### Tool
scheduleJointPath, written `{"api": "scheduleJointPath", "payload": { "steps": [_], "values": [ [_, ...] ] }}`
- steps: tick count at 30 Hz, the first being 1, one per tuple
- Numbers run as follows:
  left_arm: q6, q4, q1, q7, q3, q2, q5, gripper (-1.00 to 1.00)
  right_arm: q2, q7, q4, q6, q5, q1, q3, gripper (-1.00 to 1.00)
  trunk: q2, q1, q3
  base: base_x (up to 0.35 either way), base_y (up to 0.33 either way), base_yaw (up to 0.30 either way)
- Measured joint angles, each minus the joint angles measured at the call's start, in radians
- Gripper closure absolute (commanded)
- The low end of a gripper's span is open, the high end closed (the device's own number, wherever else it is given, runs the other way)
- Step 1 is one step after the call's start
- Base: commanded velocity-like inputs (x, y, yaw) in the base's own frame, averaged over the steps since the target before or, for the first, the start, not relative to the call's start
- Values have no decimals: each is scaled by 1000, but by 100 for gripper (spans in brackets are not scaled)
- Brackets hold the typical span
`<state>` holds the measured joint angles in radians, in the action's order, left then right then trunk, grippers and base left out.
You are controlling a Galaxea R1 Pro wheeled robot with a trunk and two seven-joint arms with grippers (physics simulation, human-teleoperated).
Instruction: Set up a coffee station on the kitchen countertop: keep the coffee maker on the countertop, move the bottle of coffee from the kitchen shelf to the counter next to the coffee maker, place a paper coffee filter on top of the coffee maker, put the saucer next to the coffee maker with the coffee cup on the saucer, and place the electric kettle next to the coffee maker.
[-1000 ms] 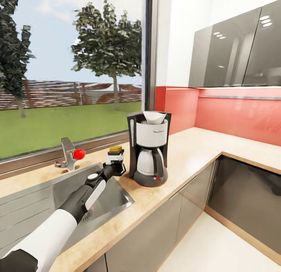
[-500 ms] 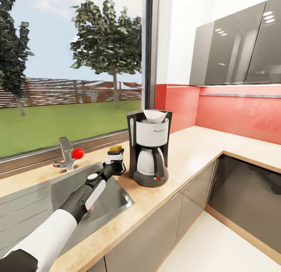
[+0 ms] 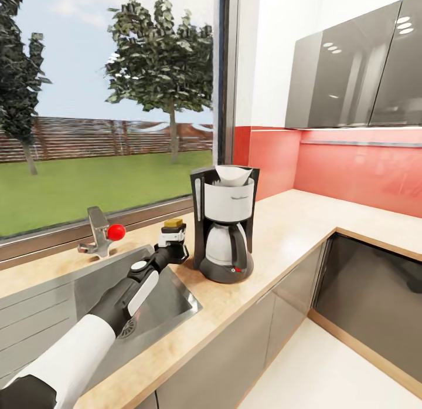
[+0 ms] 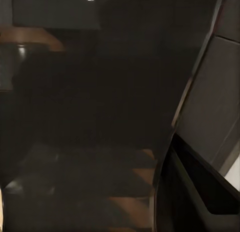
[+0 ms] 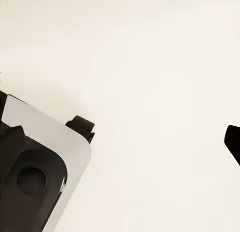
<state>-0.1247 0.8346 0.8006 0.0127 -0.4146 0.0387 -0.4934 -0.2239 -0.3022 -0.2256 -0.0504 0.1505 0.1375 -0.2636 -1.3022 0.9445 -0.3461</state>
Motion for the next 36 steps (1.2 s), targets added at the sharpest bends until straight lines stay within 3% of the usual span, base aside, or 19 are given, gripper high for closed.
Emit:
{"api": "scheduleJointPath", "payload": {
  "steps": [27,36],
  "values": [
    [0,0,0,1,2,1,0,100,0,2,0,-2,0,0,1,-100,0,0,0,39,0,0],
    [29,-12,0,1,6,3,0,100,1,2,0,-2,0,0,1,-100,0,0,0,0,0,0]
  ]
}}
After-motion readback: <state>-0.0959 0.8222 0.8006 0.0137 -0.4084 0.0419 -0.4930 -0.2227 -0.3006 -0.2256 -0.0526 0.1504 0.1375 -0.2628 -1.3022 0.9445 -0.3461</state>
